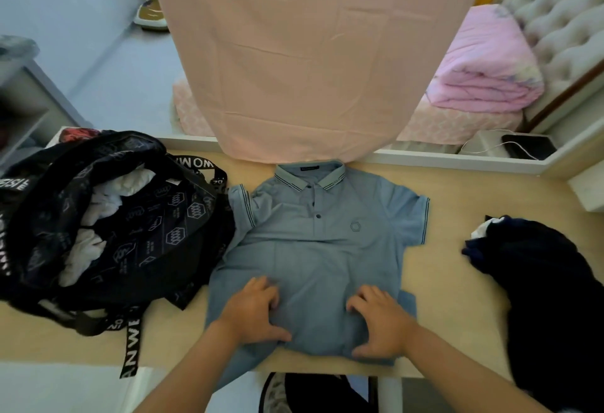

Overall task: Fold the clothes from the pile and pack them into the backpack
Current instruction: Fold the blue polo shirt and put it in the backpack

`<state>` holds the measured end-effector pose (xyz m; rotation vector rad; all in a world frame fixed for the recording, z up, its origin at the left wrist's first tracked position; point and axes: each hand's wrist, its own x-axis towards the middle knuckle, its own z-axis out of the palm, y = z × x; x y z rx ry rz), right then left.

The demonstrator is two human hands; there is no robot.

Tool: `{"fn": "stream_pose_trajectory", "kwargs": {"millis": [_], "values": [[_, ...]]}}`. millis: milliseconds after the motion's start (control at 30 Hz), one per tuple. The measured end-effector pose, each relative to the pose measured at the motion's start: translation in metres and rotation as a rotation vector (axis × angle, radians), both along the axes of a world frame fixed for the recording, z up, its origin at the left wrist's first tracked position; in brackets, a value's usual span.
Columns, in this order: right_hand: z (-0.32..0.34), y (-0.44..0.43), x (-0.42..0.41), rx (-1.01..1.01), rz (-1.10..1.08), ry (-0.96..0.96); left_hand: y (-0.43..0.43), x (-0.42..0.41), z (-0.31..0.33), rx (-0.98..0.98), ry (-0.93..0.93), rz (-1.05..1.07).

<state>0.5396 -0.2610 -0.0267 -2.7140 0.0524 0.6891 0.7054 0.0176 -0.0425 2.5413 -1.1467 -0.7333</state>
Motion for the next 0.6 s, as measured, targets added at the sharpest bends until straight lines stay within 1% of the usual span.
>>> {"fn": "stream_pose_trajectory", "kwargs": {"millis": [33, 67, 100, 133, 200, 267, 333, 367, 433, 533, 600], "values": [[-0.004, 0.002, -0.006, -0.029, 0.048, 0.038, 0.01, -0.007, -0.003, 0.105, -0.032, -0.072], [-0.008, 0.005, -0.011, -0.053, 0.062, 0.036, 0.019, -0.014, -0.009, 0.198, -0.058, -0.113], [-0.012, 0.008, -0.014, -0.07, 0.042, 0.012, 0.027, -0.019, -0.012, 0.24, -0.054, -0.097], [-0.018, 0.009, -0.016, -0.058, -0.012, -0.034, 0.033, -0.023, -0.016, 0.199, -0.036, -0.048], [-0.023, 0.012, -0.017, -0.013, -0.106, -0.129, 0.039, -0.028, -0.012, 0.023, 0.083, 0.049], [-0.009, 0.012, -0.013, -0.01, -0.182, -0.103, 0.039, -0.031, -0.003, -0.113, 0.206, 0.139], [0.011, 0.009, -0.012, -0.038, -0.303, -0.103, 0.04, -0.032, 0.013, -0.13, 0.222, 0.178], [0.021, 0.006, -0.013, -0.033, -0.369, -0.139, 0.04, -0.032, 0.021, -0.11, 0.227, 0.16], [0.034, 0.002, -0.016, 0.017, -0.429, -0.172, 0.04, -0.031, 0.036, 0.002, 0.33, 0.088], [0.051, 0.001, -0.022, 0.085, -0.425, -0.058, 0.028, -0.03, 0.056, 0.266, 0.429, -0.012], [0.062, 0.001, -0.021, 0.049, -0.31, 0.035, 0.014, -0.029, 0.068, 0.362, 0.425, -0.051]]}}
